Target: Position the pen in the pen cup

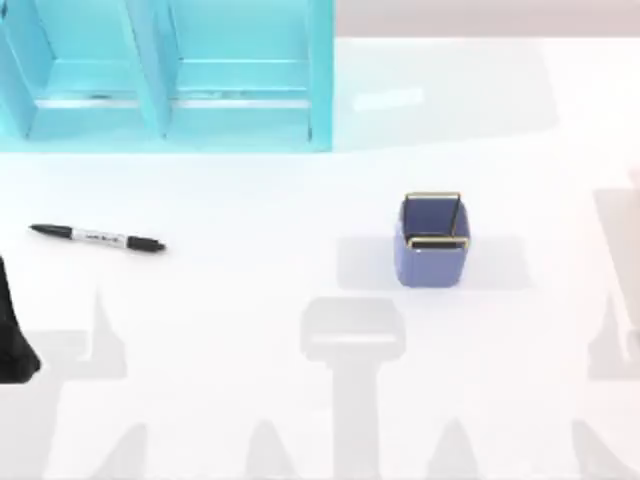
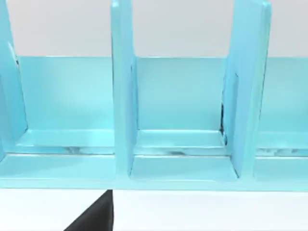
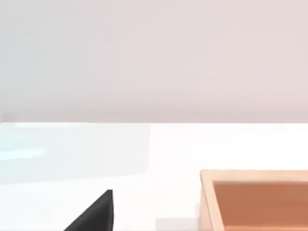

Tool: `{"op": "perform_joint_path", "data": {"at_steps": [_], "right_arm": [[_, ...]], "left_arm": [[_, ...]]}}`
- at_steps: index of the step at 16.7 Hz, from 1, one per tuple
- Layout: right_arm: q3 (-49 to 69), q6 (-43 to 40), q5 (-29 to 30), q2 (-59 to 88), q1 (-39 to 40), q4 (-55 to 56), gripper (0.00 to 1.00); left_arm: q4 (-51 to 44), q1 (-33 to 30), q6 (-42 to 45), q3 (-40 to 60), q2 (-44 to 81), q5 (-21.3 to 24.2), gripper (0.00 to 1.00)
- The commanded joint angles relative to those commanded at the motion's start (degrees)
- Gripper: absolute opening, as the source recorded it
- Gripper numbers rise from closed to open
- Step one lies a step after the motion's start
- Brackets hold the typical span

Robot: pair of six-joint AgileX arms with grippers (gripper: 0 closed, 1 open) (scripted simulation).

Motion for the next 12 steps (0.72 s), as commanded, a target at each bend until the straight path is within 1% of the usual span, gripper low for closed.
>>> {"op": "perform_joint_path", "data": {"at_steps": [3, 6, 9, 12], "right_arm": [[0.0, 0.0, 0.0, 0.0, 0.0, 0.0, 1.00], [0.0, 0.0, 0.0, 0.0, 0.0, 0.0, 1.00], [0.0, 0.0, 0.0, 0.0, 0.0, 0.0, 1.00], [0.0, 0.0, 0.0, 0.0, 0.0, 0.0, 1.00]], "left_arm": [[0.4, 0.0, -0.7, 0.2, 0.7, 0.0, 1.00], [3.3, 0.0, -6.1, 2.0, 6.2, 0.7, 1.00], [8.0, -0.4, -16.8, 4.8, 17.1, 2.0, 1.00], [13.5, -0.9, -30.7, 8.0, 32.4, 3.7, 1.00]]}}
